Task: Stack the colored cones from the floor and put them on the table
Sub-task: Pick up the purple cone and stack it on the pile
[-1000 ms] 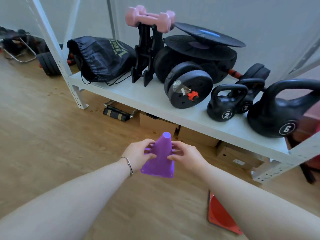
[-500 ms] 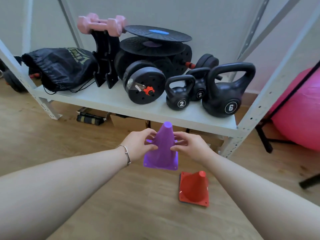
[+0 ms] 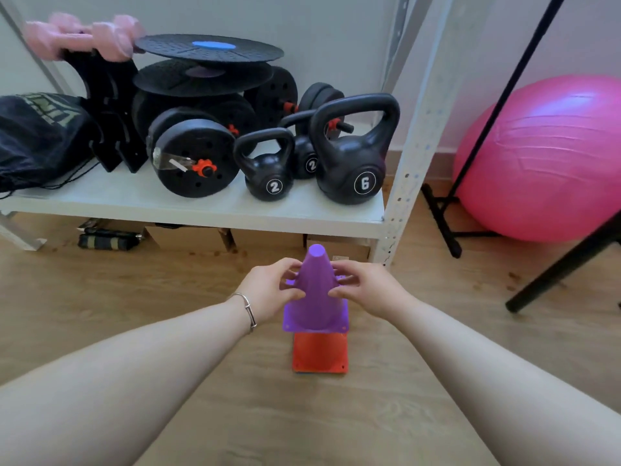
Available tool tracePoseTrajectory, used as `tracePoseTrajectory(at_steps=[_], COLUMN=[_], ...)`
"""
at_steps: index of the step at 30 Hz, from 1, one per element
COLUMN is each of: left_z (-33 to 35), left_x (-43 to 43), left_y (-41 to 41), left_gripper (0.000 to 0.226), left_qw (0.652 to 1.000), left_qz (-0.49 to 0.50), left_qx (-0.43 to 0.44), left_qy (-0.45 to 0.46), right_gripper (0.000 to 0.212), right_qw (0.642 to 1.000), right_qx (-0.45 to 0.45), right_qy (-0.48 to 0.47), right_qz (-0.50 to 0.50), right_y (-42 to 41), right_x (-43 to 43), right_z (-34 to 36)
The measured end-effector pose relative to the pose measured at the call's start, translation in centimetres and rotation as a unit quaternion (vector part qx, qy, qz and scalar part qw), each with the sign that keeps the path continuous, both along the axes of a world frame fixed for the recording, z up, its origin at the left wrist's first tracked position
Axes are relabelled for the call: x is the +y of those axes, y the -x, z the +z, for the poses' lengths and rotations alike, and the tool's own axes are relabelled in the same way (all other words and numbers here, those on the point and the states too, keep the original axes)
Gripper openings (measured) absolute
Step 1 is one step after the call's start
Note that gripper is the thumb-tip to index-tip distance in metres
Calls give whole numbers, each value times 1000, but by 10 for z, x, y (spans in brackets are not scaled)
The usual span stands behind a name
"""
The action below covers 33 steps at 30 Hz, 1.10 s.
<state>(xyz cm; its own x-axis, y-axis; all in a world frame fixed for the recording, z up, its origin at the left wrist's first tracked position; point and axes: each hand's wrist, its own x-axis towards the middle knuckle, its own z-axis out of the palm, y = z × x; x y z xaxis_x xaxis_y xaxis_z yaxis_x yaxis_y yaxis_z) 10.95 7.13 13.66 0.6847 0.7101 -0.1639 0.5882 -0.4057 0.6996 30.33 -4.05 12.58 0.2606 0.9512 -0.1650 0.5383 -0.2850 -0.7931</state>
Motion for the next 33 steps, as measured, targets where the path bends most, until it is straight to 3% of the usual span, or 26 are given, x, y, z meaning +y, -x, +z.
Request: tracePoseTrajectory(at_steps=[8,33], left_z=[-20,-129], left_x=[-30,-26], left_y=[0,-13], left_gripper=[47,49], left_qw=[999,995], left_qz=[36,18], left_qx=[10,35], left_qy=[39,89], right_gripper=[52,56], right_qw=[999,994], right_qx=[30,45], right_qy=[27,102], right_qz=[12,-7], right_y=[1,-1], right_x=[-19,-21], right_z=[-29,-133])
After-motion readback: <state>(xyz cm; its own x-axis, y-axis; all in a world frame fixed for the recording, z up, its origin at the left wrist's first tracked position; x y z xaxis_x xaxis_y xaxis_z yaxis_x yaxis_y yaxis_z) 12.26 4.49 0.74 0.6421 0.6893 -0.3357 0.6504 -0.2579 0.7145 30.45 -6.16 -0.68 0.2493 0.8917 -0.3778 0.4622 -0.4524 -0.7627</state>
